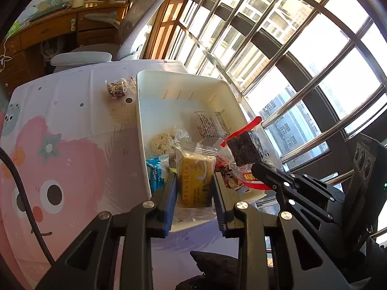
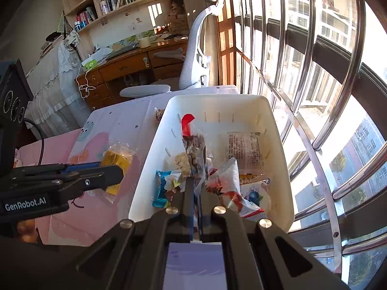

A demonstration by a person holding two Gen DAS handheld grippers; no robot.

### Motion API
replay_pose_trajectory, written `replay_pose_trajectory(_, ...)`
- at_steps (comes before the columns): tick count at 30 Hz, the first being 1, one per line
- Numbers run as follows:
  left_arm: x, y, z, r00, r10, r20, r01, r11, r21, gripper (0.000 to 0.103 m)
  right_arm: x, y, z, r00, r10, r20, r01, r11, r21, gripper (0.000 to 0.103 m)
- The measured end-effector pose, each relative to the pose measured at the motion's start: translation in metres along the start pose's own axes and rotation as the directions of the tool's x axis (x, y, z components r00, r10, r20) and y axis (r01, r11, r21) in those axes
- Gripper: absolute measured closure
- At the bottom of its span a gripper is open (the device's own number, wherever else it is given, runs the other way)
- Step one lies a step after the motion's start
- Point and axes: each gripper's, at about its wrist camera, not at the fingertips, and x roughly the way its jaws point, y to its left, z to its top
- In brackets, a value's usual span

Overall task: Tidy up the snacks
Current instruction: 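Carry the yellow cake pack and chocolate bag with both tools over the tray, then open both tools to drop the cake pack and chocolate bag into the tray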

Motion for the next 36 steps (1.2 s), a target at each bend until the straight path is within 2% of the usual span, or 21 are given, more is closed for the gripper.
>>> replay_pose_trajectory(12,0.029,-0.036,0.011,1.000,0.010,0.006,-0.009,1.000,-0.013,0.075,0.015,-0.052,0.011,0.999,0.021,-0.031,-0.021,1.000,-0.012,0.101)
replay_pose_trajectory(15,0.031,-0.041,0.011,0.999,0.032,0.010,-0.032,0.999,-0.013,0.066,0.021,-0.057,0.011,0.998,0.030,-0.053,-0.030,1.000,-0.002,0.099)
replay_pose_trajectory(17,0.032,-0.043,0.010,0.999,0.048,0.005,-0.048,0.999,-0.012,0.053,0.023,-0.062,0.011,0.998,0.030,-0.063,-0.029,1.000,0.010,0.098)
replay_pose_trajectory(21,0.032,-0.043,0.007,0.997,0.071,-0.010,-0.071,0.997,-0.016,0.046,0.027,-0.069,0.009,0.996,0.037,-0.080,-0.034,0.999,0.037,0.079)
replay_pose_trajectory(25,0.027,-0.040,0.003,0.994,0.104,-0.016,-0.105,0.994,-0.023,0.036,0.028,-0.071,0.006,0.995,0.050,-0.083,-0.045,0.997,0.060,0.072)
replay_pose_trajectory(28,0.024,-0.038,0.000,0.991,0.133,-0.027,-0.134,0.991,-0.026,0.035,0.029,-0.070,0.003,0.994,0.064,-0.091,-0.056,0.995,0.082,0.068)
replay_pose_trajectory(36,0.005,-0.021,-0.009,0.976,0.212,-0.043,-0.215,0.975,-0.051,0.027,0.034,-0.059,-0.003,0.988,0.098,-0.117,-0.083,0.989,0.125,0.066)
